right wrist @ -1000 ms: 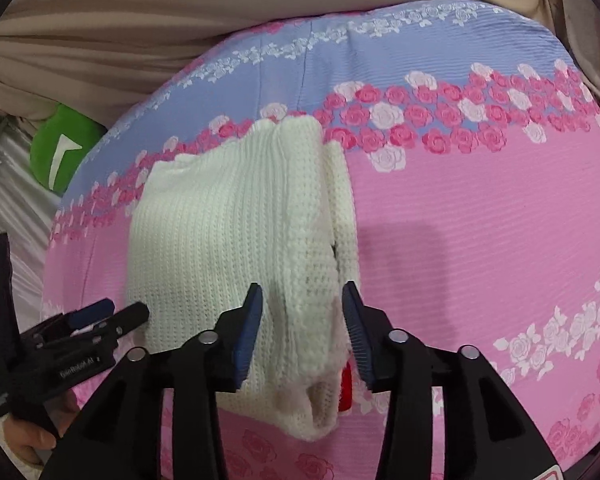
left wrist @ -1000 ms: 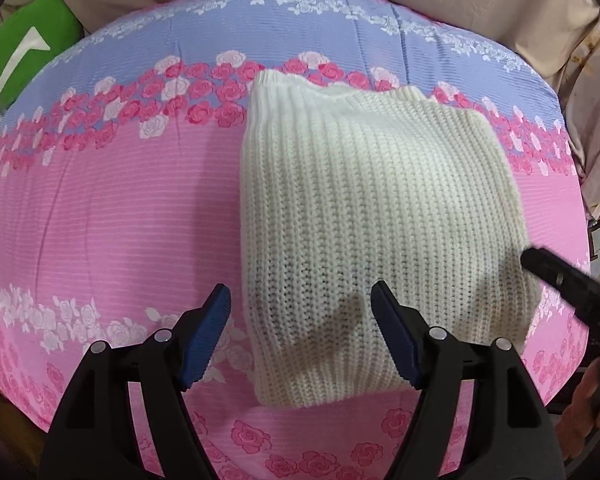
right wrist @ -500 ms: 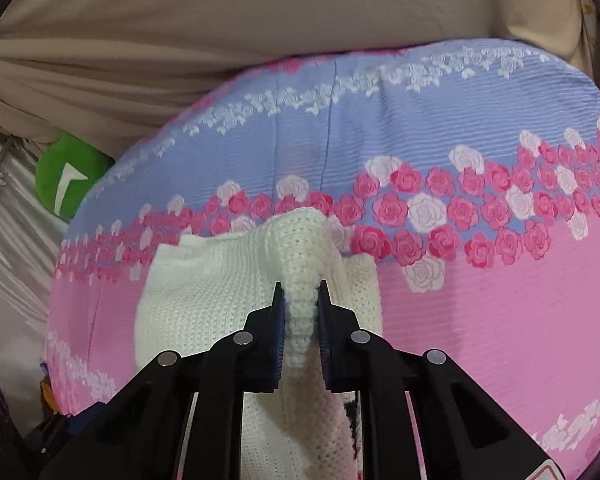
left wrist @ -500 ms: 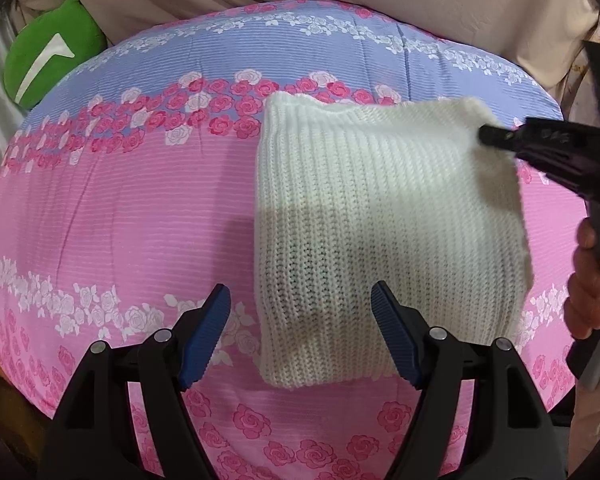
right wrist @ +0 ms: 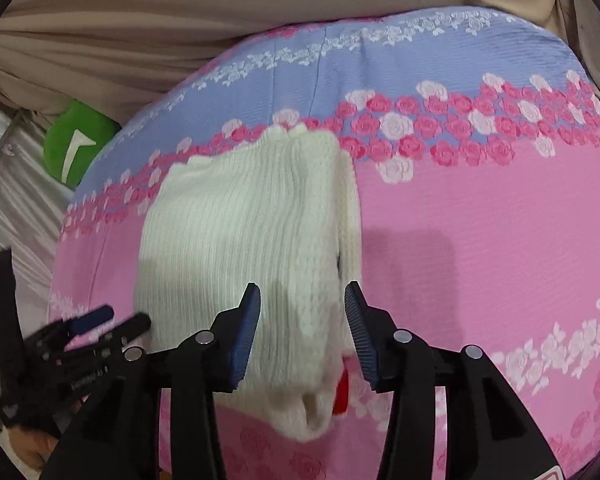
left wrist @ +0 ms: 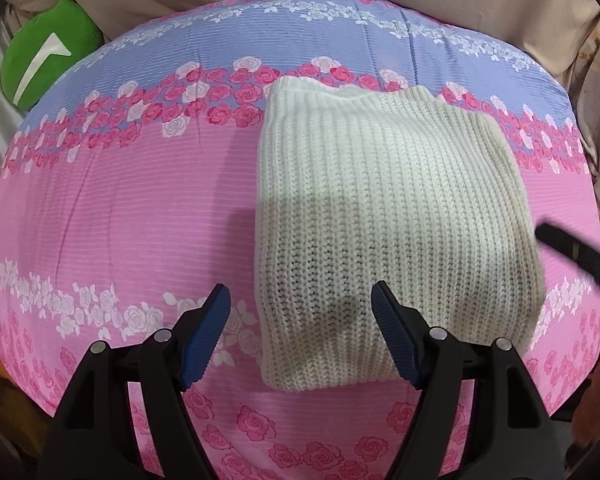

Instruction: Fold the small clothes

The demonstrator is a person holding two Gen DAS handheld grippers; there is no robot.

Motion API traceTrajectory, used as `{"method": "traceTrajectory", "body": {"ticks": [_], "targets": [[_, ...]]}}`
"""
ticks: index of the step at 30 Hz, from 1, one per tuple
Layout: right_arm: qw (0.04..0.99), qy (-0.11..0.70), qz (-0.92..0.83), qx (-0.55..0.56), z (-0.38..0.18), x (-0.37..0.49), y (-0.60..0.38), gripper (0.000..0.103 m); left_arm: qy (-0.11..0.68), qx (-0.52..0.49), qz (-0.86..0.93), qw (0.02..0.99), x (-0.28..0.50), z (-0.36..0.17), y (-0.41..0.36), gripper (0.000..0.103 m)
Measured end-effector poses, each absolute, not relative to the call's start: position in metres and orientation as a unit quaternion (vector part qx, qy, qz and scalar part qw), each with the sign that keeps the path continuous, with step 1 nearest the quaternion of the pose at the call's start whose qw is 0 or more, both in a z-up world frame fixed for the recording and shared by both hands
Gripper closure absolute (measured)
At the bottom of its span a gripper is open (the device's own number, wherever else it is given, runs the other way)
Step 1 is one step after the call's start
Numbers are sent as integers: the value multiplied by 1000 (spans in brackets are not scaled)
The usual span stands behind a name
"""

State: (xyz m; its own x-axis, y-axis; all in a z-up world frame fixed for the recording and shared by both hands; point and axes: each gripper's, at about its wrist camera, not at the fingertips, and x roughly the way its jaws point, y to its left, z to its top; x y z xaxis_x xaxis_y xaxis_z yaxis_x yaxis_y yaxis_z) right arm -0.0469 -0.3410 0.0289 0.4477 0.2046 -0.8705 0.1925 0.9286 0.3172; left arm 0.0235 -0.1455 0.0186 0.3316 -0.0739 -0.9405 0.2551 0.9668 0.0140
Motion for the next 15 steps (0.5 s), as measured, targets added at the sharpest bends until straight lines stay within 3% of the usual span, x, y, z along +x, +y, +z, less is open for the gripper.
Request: {"method": "traceTrajectory", "body": {"ticks": [2, 3, 6, 9, 11, 15], "targets": [[816, 548, -1, 187, 7, -58, -335, 65, 573, 84, -106, 808, 23, 15, -147, 31], [809, 558, -8, 182, -4, -60, -333, 77, 577, 87, -108, 805, 24, 11, -148, 31], [815, 544, -28, 197, -3, -73, -338, 82, 591, 83, -114, 794, 23, 2, -148, 31], [827, 532, -37, 180, 5, -79, -337, 83, 602, 60, -117, 787, 23, -4, -142, 31], [811, 559, -36, 166, -19, -75, -336, 82, 612, 45, -117, 781, 25, -9, -138, 31], [806, 559, -28, 193, -13, -73, -339, 72, 619, 21, -116, 776, 28, -7, -131, 31]]}}
